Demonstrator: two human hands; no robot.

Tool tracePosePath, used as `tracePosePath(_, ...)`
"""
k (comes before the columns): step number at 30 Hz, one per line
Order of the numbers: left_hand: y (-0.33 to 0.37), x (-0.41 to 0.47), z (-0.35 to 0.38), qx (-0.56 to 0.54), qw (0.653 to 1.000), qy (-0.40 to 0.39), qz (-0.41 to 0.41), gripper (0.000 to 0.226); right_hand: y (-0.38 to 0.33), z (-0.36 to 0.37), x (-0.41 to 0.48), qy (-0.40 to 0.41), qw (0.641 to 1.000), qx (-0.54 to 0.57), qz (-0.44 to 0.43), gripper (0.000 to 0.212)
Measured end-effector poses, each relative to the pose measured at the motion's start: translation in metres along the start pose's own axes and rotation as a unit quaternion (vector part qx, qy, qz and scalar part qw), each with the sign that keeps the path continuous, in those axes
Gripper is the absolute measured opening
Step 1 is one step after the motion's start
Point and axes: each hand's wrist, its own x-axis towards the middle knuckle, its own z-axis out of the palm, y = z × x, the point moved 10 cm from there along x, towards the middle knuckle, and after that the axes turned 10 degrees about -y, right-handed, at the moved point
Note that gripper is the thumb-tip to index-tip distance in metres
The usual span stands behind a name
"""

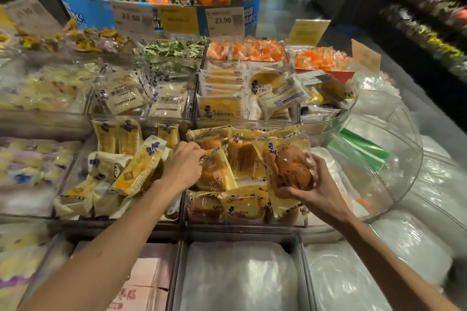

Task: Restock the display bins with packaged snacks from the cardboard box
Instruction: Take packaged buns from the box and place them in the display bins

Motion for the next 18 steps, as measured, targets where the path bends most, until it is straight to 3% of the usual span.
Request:
tracePosePath(1, 0.002, -0.002, -0.008, -0.012, 1.000, 0.019, -0.003, 0.046, 0.000, -0.001, 0.002, -0.001, 1.000, -0.001, 0.000, 0.120)
tracePosePath(4, 0.028, -0.023, -0.053, -0.107, 0.978, 0.171, 0.058, 0.046, -0.007, 0.000, 0.010, 0.003, 1.000, 0.003, -0.015, 0.115)
tracePosePath(5, 0.041, -0.029, -0.063, -0.157, 0.968, 0.179, 0.082, 0.049, -0.010, 0.000, 0.013, 0.007, 1.000, 0.004, -0.022, 0.113)
tracePosePath(8, 0.081, -0.022, -0.061, -0.347, 0.933, 0.020, 0.091, 0.089, -0.026, 0.007, 0.026, 0.013, 0.999, -0.011, -0.045, 0.110)
tracePosePath(10, 0.098, -0.014, -0.062, -0.390, 0.917, -0.031, 0.079, 0.104, -0.044, 0.014, 0.035, 0.022, 0.995, -0.055, -0.079, 0.115)
tracePosePath(12, 0.104, -0.006, -0.069, -0.396, 0.915, -0.013, 0.076, 0.095, -0.057, 0.022, 0.043, 0.026, 0.986, -0.120, -0.111, 0.115)
tracePosePath(14, 0.100, 0.004, -0.072, -0.383, 0.921, 0.019, 0.074, 0.069, -0.058, 0.025, 0.050, 0.015, 0.981, -0.148, -0.122, 0.112)
tracePosePath(18, 0.091, 0.015, -0.053, -0.286, 0.955, 0.008, 0.077, 0.053, -0.037, 0.027, 0.057, -0.015, 0.984, -0.164, -0.074, 0.085)
